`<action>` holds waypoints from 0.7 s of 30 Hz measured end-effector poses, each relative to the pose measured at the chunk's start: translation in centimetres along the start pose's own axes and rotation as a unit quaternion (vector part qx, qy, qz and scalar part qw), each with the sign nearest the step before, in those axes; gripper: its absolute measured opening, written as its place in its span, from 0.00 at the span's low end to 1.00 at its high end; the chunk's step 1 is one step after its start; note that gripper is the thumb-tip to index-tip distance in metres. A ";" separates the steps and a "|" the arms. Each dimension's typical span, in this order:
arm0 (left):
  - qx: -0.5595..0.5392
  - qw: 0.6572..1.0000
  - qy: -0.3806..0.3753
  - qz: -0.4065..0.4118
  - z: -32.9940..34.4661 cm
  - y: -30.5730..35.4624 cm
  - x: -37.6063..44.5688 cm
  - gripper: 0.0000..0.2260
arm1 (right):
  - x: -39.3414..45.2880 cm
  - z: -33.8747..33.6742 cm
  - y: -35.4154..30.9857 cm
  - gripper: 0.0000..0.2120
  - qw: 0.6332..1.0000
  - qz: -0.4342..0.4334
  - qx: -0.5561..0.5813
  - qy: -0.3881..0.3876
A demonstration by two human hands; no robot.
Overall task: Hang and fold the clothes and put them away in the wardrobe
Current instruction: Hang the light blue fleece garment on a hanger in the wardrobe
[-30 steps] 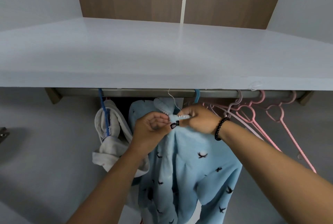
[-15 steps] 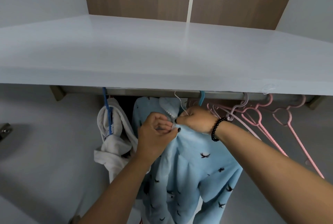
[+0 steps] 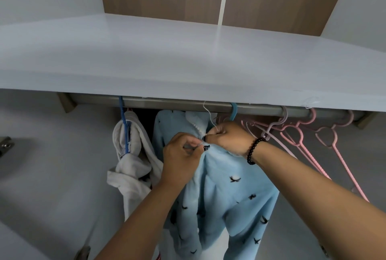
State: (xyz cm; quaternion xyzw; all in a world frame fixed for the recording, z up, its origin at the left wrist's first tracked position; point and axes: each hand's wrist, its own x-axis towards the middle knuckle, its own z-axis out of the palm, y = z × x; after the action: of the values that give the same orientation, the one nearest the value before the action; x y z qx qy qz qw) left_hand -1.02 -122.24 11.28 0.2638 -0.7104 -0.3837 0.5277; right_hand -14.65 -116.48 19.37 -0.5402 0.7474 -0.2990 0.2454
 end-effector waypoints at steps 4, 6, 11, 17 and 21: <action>0.055 0.998 -0.006 -0.004 0.3 -0.5 -0.2 0.06 | -0.1 0.4 0.0 0.08 0.995 -0.004 -0.102 0.017; 0.064 0.998 -0.013 -0.006 0.3 -0.7 -0.4 0.06 | -0.6 0.5 -0.3 0.10 0.981 -0.014 -0.193 0.019; 0.076 0.996 -0.035 -0.019 0.3 -0.5 -0.7 0.05 | -0.8 0.4 -0.4 0.20 0.944 -0.007 -0.326 -0.045; -0.038 0.990 -0.074 -0.110 -0.2 0.1 0.8 0.09 | -0.5 -0.6 0.8 0.21 0.986 -0.031 -0.164 -0.029; -0.117 0.970 -0.135 -0.165 -0.7 0.6 1.9 0.08 | -0.5 -0.2 2.0 0.18 0.996 -0.034 -0.075 0.023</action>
State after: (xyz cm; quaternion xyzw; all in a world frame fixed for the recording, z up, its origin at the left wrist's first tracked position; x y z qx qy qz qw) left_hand -0.93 -123.57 12.92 0.2600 -0.6719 -0.5779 0.3833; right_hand -15.96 -115.53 18.07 -0.5755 0.7539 -0.2628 0.1771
